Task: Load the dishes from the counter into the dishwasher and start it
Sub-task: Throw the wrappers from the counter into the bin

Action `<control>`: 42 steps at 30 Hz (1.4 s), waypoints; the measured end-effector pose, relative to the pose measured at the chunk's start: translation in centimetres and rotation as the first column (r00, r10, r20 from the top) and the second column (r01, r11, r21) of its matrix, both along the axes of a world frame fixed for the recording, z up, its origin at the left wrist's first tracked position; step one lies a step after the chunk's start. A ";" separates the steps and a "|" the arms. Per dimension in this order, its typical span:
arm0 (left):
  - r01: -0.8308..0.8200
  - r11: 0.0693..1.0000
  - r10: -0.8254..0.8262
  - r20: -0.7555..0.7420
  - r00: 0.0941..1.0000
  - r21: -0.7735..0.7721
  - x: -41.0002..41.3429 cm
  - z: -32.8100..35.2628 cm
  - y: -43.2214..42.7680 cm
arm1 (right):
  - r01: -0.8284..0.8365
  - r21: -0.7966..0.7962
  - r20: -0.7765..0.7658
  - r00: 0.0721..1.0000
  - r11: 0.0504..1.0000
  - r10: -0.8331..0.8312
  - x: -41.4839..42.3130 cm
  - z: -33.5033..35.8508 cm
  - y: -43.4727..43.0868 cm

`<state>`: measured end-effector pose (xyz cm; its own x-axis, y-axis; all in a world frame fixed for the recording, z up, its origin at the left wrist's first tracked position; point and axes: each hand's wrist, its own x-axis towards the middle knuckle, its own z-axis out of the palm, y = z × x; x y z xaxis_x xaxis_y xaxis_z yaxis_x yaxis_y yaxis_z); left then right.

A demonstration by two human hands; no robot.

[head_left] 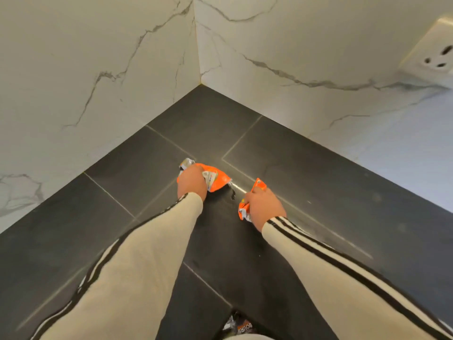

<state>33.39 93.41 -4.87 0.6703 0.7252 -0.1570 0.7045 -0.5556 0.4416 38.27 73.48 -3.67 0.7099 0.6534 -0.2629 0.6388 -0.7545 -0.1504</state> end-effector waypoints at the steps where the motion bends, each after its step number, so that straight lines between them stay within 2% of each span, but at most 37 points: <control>1: 0.026 1.000 -0.026 -0.005 1.000 -0.007 -1.1 0.3 -1.6 | -0.025 -0.006 0.010 1.000 1.000 0.026 -1.4 0.1 -0.9; 4: 0.046 0.998 -0.045 0.023 0.999 -0.039 -4.6 0.6 -5.8 | -0.072 -0.016 0.009 0.997 0.997 0.072 -5.1 0.0 -3.5; 8: -0.018 0.998 0.029 0.201 0.979 -0.057 -9.7 0.4 -9.5 | -0.119 0.016 -0.031 0.992 0.993 0.119 -8.2 0.7 -6.7; 10: -0.099 0.989 0.127 0.277 0.952 -0.114 -12.0 0.2 -10.7 | -0.124 0.117 -0.045 0.990 0.985 0.130 -8.8 1.0 -8.8; 13: -0.182 0.964 0.239 0.332 0.913 -0.195 -15.2 0.3 -12.7 | -0.089 0.369 0.006 0.996 0.925 0.094 -9.8 1.0 -12.2; 16: -0.188 0.964 0.247 0.376 0.893 -0.187 -18.7 1.0 -16.1 | -0.081 0.496 0.034 0.997 0.865 0.074 -11.8 1.7 -14.6; 19: -0.122 0.973 0.195 0.422 0.886 -0.194 -21.9 1.0 -18.9 | -0.142 0.569 0.099 0.990 0.810 0.104 -15.1 1.7 -16.7; 23: 0.003 0.970 0.090 0.374 0.923 -0.241 -26.2 -0.3 -22.5 | -0.237 0.500 0.242 0.962 0.833 0.128 -22.3 -0.4 -21.3; 25: 0.115 0.971 -0.038 0.340 0.940 -0.210 -28.7 -1.1 -24.6 | -0.273 0.413 0.314 0.938 0.869 0.146 -25.7 -1.9 -23.5; 28: 0.290 0.938 -0.224 0.305 0.926 -0.191 -33.3 -2.4 -27.3 | -0.297 0.291 0.283 0.935 0.909 0.215 -30.7 -4.8 -26.8; 33: 0.282 0.912 -0.236 0.182 0.955 -0.298 -40.7 -6.1 -29.1 | -0.130 0.202 0.156 0.983 0.971 0.099 -36.7 -8.1 -29.3; 36: 0.212 0.924 -0.195 0.085 0.977 -0.319 -42.6 -10.2 -28.6 | -0.063 0.166 0.105 0.993 0.984 0.046 -38.1 -10.7 -29.7; 40: 0.110 0.915 -0.092 0.065 0.994 -0.388 -43.0 -17.1 -29.2 | 0.031 0.136 0.023 0.999 0.990 -0.035 -37.8 -17.7 -29.7; 42: 0.121 0.918 -0.104 0.065 0.992 -0.379 -42.7 -21.7 -29.7 | 0.052 0.132 -0.027 0.998 0.990 -0.049 -37.2 -22.6 -29.9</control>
<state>-9.32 63.74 -26.61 0.7560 0.5358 -0.3760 0.6232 -0.4133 0.6639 1.05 43.61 -26.29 0.7378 0.6468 -0.1930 0.5952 -0.7583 -0.2659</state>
